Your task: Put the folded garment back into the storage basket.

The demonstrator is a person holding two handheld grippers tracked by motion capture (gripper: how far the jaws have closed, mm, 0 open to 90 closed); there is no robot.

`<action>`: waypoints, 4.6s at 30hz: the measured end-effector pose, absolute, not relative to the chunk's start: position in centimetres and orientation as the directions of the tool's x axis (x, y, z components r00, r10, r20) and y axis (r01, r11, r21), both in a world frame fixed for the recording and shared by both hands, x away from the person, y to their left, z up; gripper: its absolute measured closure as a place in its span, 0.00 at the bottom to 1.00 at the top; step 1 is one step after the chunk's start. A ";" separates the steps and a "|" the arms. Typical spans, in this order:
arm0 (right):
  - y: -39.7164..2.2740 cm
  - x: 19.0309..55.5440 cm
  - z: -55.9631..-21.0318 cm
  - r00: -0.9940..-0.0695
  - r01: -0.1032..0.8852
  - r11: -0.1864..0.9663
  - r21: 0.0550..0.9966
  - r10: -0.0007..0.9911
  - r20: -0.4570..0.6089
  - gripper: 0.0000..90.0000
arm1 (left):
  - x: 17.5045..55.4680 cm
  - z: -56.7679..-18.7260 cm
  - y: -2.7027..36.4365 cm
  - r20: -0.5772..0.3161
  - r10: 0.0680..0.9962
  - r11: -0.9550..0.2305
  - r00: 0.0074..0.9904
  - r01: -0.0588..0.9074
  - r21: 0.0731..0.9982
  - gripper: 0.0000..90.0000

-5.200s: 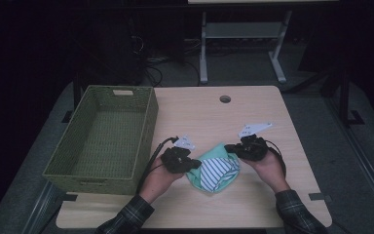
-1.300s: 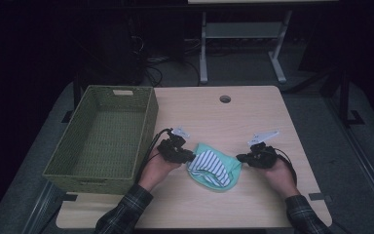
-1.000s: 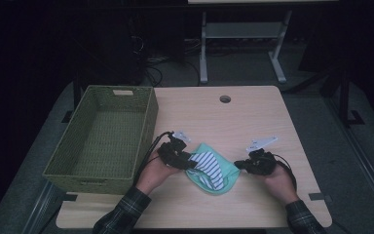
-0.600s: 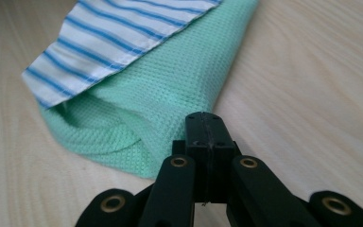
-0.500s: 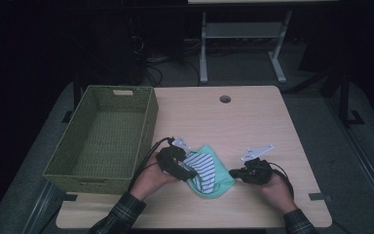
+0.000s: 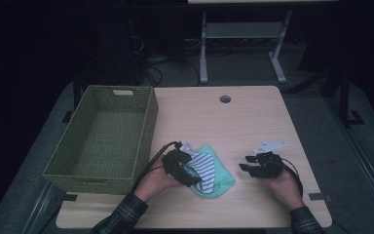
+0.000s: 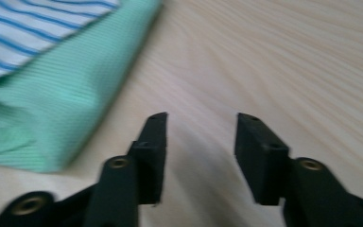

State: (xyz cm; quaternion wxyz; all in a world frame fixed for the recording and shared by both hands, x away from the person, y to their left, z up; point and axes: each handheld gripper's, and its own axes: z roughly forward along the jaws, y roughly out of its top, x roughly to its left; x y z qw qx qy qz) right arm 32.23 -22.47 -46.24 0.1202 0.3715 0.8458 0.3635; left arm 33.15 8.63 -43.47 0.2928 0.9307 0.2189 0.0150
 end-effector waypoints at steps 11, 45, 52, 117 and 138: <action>-23.8 33.4 -47.0 -0.622 0.556 0.427 0.713 0.783 0.017 0.29 | 33.0 -45.2 7.9 -0.063 0.386 -0.784 0.920 0.364 0.503 0.15; -24.3 34.6 -48.3 -0.566 0.585 0.370 0.722 0.824 0.036 0.11 | 33.4 -45.1 8.6 0.014 0.421 -0.780 0.907 0.354 0.516 0.60; -24.2 34.6 -48.3 -0.562 0.586 0.368 0.722 0.826 0.036 0.11 | 33.9 -45.0 8.8 0.028 0.425 -0.777 0.905 0.349 0.524 0.85; -24.2 34.6 -48.3 -0.557 0.593 0.363 0.719 0.830 0.041 0.11 | 34.4 -34.0 10.3 -0.117 0.432 -0.657 0.894 0.401 0.639 0.90; -24.1 34.7 -48.3 -0.556 0.605 0.368 0.706 0.830 0.043 0.03 | 34.8 -31.3 13.0 -0.087 0.467 -0.649 0.880 0.408 0.643 0.90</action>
